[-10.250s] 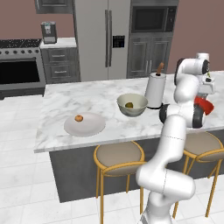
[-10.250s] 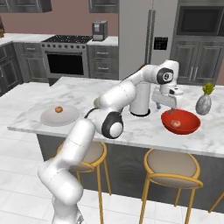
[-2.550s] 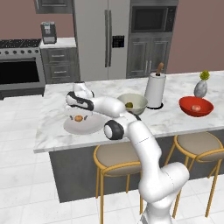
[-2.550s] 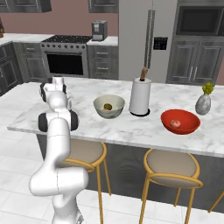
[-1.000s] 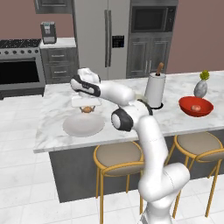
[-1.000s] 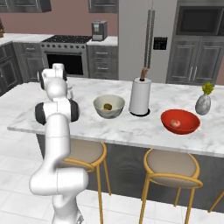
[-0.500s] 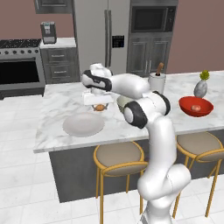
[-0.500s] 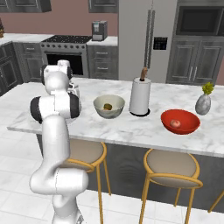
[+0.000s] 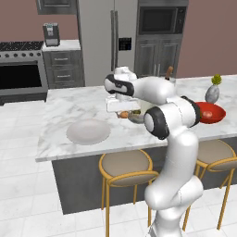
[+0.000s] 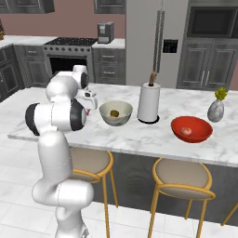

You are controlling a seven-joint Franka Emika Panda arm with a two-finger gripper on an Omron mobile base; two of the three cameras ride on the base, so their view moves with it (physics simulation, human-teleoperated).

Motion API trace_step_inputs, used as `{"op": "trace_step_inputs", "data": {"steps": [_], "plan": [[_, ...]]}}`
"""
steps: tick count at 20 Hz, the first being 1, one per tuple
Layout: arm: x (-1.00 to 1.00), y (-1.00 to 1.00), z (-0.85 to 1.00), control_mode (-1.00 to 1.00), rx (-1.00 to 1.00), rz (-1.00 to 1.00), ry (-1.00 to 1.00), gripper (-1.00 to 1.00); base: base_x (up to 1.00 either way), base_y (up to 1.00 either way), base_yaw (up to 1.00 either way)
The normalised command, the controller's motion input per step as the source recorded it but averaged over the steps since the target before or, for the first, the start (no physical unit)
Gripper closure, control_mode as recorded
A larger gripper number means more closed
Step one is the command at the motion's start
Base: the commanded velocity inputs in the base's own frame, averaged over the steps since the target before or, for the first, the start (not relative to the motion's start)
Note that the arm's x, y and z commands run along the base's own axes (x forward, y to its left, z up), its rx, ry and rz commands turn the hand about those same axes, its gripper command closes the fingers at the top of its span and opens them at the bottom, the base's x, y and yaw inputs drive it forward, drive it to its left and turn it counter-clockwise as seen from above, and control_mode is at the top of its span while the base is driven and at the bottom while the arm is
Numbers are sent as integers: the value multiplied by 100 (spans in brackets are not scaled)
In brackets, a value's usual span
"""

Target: Take the fruits from the plate on the dining counter and place two fruits in each bowl.

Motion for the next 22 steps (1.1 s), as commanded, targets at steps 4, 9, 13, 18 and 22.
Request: {"op": "trace_step_inputs", "data": {"steps": [4, 9, 13, 18, 22], "plan": [[-4, -83, 9, -100, 0, -7, 0, 100, 0, 0, 0], [0, -87, 6, -100, 0, -6, 0, 100, 0, 0, 0], [0, -91, 4, -100, 0, -5, 0, 100, 0, 0, 0], [2, -93, 1, -100, 0, -4, 3, 100, 0, 0, 0], [7, -94, 0, -100, 0, -5, 6, 100, 0, 0, 0]]}}
